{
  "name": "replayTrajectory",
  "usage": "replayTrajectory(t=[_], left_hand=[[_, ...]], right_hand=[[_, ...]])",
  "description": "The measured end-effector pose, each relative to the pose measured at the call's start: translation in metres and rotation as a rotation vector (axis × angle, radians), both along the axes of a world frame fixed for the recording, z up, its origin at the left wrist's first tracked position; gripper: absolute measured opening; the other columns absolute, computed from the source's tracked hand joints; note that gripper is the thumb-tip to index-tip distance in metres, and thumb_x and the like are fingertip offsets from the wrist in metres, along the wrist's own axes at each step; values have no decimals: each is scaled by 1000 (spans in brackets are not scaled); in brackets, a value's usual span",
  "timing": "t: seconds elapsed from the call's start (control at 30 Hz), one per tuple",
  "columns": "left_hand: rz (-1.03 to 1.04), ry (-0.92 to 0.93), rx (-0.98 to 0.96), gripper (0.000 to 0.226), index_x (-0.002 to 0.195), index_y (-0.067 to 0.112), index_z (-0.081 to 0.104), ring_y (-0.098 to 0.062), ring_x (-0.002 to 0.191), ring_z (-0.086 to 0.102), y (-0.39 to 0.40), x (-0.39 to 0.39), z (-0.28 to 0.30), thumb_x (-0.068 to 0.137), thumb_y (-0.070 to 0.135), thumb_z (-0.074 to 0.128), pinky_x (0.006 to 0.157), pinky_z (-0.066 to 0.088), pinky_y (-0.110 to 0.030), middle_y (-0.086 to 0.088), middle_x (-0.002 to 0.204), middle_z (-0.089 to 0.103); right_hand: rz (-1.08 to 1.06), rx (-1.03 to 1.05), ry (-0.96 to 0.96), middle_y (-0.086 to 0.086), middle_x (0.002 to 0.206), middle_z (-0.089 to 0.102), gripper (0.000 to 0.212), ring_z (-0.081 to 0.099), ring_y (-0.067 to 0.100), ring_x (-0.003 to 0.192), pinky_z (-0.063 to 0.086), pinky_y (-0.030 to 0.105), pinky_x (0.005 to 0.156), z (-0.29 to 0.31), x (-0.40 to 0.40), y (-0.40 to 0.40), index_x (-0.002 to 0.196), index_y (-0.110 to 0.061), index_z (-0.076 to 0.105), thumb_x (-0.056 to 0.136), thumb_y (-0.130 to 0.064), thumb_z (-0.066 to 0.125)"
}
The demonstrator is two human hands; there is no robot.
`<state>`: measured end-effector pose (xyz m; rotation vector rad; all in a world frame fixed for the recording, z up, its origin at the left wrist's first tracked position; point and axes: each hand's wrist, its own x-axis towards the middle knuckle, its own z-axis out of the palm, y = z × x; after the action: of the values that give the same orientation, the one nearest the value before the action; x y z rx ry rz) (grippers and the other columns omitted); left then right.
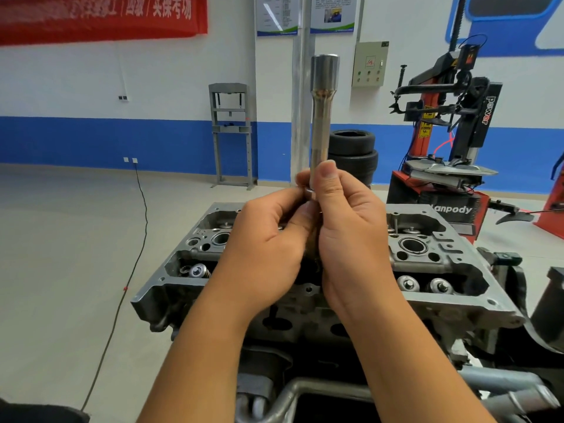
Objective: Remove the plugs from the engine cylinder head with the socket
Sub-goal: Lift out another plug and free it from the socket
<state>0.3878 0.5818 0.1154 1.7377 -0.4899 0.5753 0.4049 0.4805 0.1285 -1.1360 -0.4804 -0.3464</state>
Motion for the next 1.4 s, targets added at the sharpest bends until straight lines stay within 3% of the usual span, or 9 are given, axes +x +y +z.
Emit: replayTrajectory(t=[0.1, 0.27, 0.47, 0.67, 0.9, 1.03, 1.17, 1.3, 1.4], left_hand=[[-6, -37, 4, 17, 115, 24, 75, -13, 101, 75, 4, 5, 0, 103, 23, 63, 86, 63, -33, 6, 104, 78], [-35, -60, -59, 28, 115, 21, 74, -20, 101, 76, 8, 10, -6, 89, 32, 75, 85, 65, -41, 0, 106, 79], [-230, 35, -85, 26, 120, 24, 74, -24, 108, 74, 10, 11, -7, 106, 25, 52, 89, 60, -37, -5, 111, 78], [-89, 1, -84, 26, 116, 20, 72, -20, 96, 78, 10, 10, -8, 92, 30, 72, 81, 64, -38, -2, 102, 80], [-200, 13, -51, 24, 122, 23, 72, -25, 105, 75, 10, 6, -7, 107, 23, 53, 90, 63, -45, -5, 110, 77], [-108, -20, -94, 16, 109, 27, 72, -18, 95, 77, 10, 8, -9, 93, 28, 71, 82, 65, -37, 1, 99, 79], [-88, -40, -74, 25, 113, 27, 71, -19, 94, 77, 10, 8, -10, 89, 35, 75, 82, 65, -39, 0, 98, 79], [-233, -15, -27, 26, 127, 26, 71, -22, 112, 73, 10, 7, -9, 106, 23, 56, 96, 60, -43, -2, 116, 77], [-190, -7, -65, 26, 126, 23, 71, -20, 107, 75, 11, 7, -10, 104, 14, 60, 92, 62, -39, -1, 111, 79]], right_hand=[[37, 40, 19, 2, 90, 74, 33, 72, 23, 93, 59, 57, 94, -1, 1, -1, 88, -20, 75, 91, -51, 68], [10, 82, -21, 6, 91, 73, 29, 71, 27, 83, 60, 65, 84, -2, 1, -4, 89, -16, 70, 79, -42, 76], [-28, 14, -15, 2, 87, 73, 48, 69, 20, 90, 59, 47, 88, -2, 3, -1, 92, -12, 76, 84, -56, 60], [6, 63, -73, 3, 89, 74, 29, 71, 14, 80, 63, 34, 76, -5, 3, -2, 87, -19, 70, 79, -46, 75], [-74, -10, -73, 4, 97, 76, 45, 72, 25, 94, 61, 42, 86, -5, 4, 0, 91, -14, 74, 89, -55, 56], [-15, 66, -42, 2, 89, 76, 39, 71, 14, 83, 60, 31, 75, -4, 4, -1, 89, -14, 72, 85, -51, 63], [-12, 79, -71, 1, 89, 76, 34, 70, 17, 82, 61, 47, 85, -4, 2, -1, 87, -17, 67, 81, -50, 71], [-65, 55, -89, -1, 87, 75, 52, 67, 15, 82, 59, 39, 81, -4, 3, 1, 93, -10, 69, 82, -61, 62], [-38, 65, -56, -1, 83, 75, 47, 71, 15, 80, 60, 32, 77, -5, 5, 0, 89, -12, 72, 87, -57, 57]])
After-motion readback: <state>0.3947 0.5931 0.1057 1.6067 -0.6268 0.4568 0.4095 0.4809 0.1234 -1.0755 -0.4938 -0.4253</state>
